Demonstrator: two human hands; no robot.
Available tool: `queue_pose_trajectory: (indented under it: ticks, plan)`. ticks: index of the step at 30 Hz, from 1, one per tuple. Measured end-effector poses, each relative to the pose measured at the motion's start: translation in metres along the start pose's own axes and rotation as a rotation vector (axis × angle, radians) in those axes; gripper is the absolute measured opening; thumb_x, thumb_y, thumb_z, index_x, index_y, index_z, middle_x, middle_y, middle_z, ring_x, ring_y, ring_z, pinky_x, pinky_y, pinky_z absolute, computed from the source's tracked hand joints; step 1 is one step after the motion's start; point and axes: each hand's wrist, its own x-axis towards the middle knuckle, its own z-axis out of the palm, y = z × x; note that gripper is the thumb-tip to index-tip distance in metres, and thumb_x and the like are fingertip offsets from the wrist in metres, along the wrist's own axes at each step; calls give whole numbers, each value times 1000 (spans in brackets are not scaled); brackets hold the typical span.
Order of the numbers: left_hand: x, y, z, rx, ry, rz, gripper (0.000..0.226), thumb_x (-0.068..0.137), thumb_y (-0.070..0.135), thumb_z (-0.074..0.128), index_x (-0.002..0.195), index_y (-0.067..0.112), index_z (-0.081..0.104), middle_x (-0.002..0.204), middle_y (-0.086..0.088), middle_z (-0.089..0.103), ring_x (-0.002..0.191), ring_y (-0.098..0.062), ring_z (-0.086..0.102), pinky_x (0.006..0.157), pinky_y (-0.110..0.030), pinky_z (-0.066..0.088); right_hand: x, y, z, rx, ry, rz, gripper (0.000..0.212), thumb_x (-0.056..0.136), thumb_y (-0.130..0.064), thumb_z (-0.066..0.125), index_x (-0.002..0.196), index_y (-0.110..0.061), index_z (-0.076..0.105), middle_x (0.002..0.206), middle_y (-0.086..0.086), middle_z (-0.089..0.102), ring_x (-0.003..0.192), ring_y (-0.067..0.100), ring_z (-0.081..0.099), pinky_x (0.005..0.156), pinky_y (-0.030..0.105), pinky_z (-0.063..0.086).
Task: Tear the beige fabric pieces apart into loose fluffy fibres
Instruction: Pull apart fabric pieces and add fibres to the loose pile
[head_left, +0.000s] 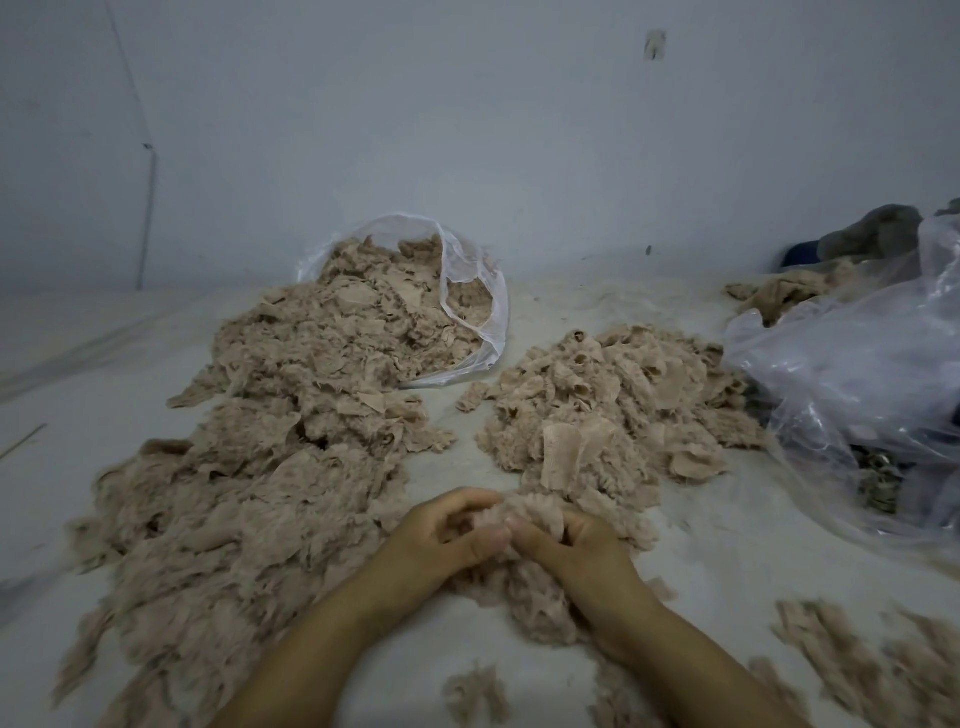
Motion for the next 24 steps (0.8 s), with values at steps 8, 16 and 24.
queue_pose_trajectory:
  ticks: [8, 16, 24]
  plan:
    - [9, -2, -8, -397, 499, -90, 25, 93, 13, 52, 70, 12, 62, 67, -7, 60, 61, -18, 55, 59, -31, 49, -1, 1, -2, -201, -114, 85, 20, 82, -22, 70, 63, -21, 73, 65, -3, 68, 62, 7, 58, 62, 17, 46]
    - [4, -2, 4, -509, 112, -166, 19, 74, 21, 67, 85, 6, 66, 63, -8, 59, 46, -12, 49, 45, -22, 43, -1, 5, 2, -663, 37, -407, 61, 73, -22, 80, 121, -48, 51, 118, -21, 47, 105, -10, 47, 81, 5, 40]
    - [3, -10, -6, -37, 123, -77, 33, 70, 41, 71, 95, 21, 67, 87, 3, 66, 75, -5, 63, 68, -18, 52, 10, -7, -6, 343, 216, -57, 15, 94, -8, 53, 104, -10, 63, 90, 7, 73, 81, 17, 71, 65, 21, 55]
